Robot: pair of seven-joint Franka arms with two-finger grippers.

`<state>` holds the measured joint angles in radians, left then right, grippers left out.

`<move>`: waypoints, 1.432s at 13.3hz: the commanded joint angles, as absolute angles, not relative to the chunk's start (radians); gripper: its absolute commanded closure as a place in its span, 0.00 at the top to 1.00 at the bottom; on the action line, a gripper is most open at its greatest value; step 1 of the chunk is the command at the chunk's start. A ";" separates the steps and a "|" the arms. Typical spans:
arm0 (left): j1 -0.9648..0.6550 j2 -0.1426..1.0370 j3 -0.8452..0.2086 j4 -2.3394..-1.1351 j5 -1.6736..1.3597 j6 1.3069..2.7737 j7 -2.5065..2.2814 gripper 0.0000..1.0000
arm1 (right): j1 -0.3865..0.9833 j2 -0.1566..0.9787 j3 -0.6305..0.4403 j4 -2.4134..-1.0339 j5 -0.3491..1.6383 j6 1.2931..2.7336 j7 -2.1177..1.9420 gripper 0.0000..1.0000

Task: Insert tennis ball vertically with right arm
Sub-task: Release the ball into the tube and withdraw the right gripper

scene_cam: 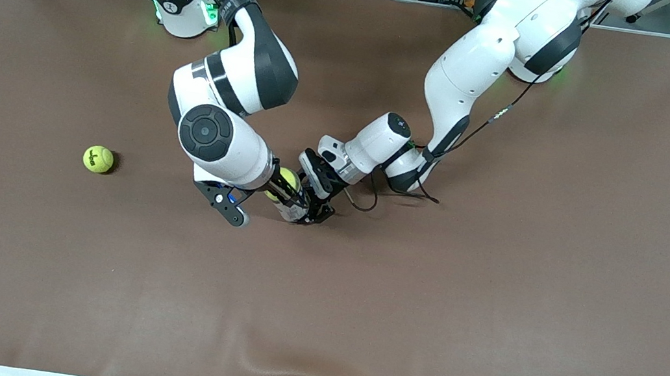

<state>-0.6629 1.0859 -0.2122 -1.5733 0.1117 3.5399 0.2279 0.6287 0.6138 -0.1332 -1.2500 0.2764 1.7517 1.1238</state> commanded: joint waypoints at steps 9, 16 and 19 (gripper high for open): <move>-0.670 1.108 -0.202 -1.548 0.104 3.556 0.219 0.81 | 0.513 0.546 -0.144 -1.241 0.284 1.578 1.000 1.00; -0.669 1.108 -0.202 -1.548 0.106 3.556 0.219 0.83 | 0.183 0.500 -0.144 -1.243 0.115 1.325 0.462 1.00; -0.669 1.108 -0.202 -1.548 0.106 3.556 0.219 0.83 | 0.114 0.506 -0.144 -1.304 0.000 1.334 0.275 1.00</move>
<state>-0.6627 1.0876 -0.2095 -1.5714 0.1117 3.5411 0.2279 0.1412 0.5107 -0.1653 -1.2528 0.0712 1.3295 0.3743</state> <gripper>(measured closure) 0.167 0.000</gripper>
